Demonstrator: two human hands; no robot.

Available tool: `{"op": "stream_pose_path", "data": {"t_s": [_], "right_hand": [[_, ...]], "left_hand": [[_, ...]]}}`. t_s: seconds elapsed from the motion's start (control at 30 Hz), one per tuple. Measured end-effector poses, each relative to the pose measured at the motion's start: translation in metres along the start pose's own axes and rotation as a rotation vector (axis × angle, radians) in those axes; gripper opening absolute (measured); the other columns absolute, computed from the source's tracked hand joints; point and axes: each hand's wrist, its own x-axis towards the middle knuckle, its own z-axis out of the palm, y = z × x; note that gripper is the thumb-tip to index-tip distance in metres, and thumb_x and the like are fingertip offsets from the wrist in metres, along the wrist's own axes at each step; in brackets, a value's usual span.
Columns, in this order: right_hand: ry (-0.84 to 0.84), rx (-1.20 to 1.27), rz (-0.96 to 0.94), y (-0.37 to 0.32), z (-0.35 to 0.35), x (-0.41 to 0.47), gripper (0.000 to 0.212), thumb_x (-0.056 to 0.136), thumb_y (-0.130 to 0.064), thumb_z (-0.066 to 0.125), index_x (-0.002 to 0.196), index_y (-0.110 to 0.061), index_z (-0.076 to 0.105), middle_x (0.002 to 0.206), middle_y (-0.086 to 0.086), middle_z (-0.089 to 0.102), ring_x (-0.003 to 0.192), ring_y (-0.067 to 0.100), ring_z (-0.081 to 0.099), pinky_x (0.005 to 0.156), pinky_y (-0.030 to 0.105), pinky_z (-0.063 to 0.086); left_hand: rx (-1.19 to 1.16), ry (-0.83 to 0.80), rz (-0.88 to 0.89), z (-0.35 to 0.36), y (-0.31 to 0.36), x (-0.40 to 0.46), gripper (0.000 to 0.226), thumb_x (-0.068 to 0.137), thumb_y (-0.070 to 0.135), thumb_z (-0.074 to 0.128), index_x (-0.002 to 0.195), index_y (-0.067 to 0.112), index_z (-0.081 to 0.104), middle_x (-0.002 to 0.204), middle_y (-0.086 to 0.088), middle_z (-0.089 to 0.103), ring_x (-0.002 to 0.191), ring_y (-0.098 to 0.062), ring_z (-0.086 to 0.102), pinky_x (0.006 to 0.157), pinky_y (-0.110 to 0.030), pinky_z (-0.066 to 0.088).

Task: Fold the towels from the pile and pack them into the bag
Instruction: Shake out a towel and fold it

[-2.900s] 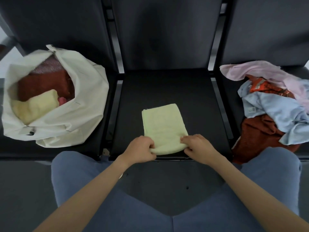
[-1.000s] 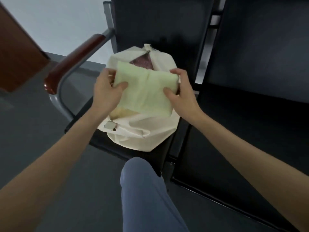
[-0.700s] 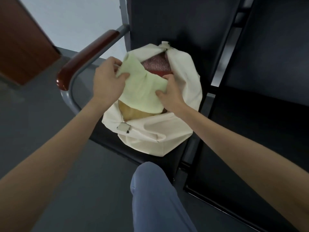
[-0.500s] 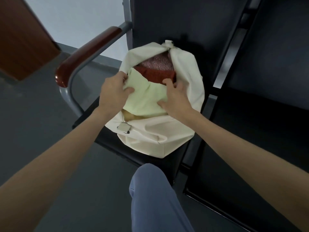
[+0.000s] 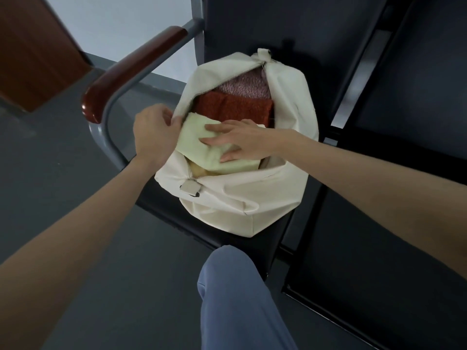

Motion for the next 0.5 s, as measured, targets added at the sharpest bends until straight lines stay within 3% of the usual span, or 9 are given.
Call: {"op": "stream_pose_path", "data": {"t_s": [0.13, 0.3, 0.43, 0.5], "right_hand": [[-0.021, 0.009, 0.047, 0.007, 0.005, 0.003, 0.061, 0.096, -0.043, 0.050, 0.148, -0.044, 0.019, 0.161, -0.009, 0.005, 0.147, 0.023, 0.008, 0.113, 0.054, 0.017], [-0.048, -0.011, 0.080, -0.010, 0.007, 0.011, 0.057, 0.095, -0.042, 0.052, 0.145, -0.048, 0.025, 0.160, -0.011, 0.007, 0.143, 0.028, 0.014, 0.107, 0.054, 0.020], [-0.083, 0.009, -0.007, -0.027, 0.005, 0.007, 0.049, 0.093, -0.036, 0.055, 0.138, -0.050, 0.038, 0.158, -0.014, 0.014, 0.137, 0.030, 0.020, 0.103, 0.059, 0.026], [-0.094, 0.021, -0.034, -0.033, 0.008, 0.003, 0.045, 0.094, -0.035, 0.054, 0.136, -0.047, 0.043, 0.157, -0.014, 0.016, 0.136, 0.030, 0.020, 0.103, 0.059, 0.025]], "left_hand": [[0.090, -0.030, 0.130, -0.005, 0.008, 0.011, 0.027, 0.087, 0.015, 0.060, 0.070, -0.007, 0.061, 0.070, -0.026, 0.060, 0.067, -0.037, 0.052, 0.064, -0.044, 0.043], [0.034, -0.024, 0.128, -0.015, 0.011, 0.024, 0.032, 0.087, 0.019, 0.063, 0.074, -0.009, 0.063, 0.063, -0.018, 0.048, 0.064, -0.022, 0.034, 0.066, -0.043, 0.047], [0.033, -0.062, 0.151, -0.013, 0.011, 0.011, 0.026, 0.088, 0.019, 0.063, 0.076, -0.004, 0.067, 0.071, -0.016, 0.063, 0.072, -0.030, 0.055, 0.069, -0.037, 0.043], [0.062, -0.073, 0.177, -0.012, 0.011, 0.002, 0.030, 0.090, 0.020, 0.061, 0.072, -0.004, 0.064, 0.067, -0.016, 0.061, 0.071, -0.033, 0.054, 0.068, -0.041, 0.043]]}}
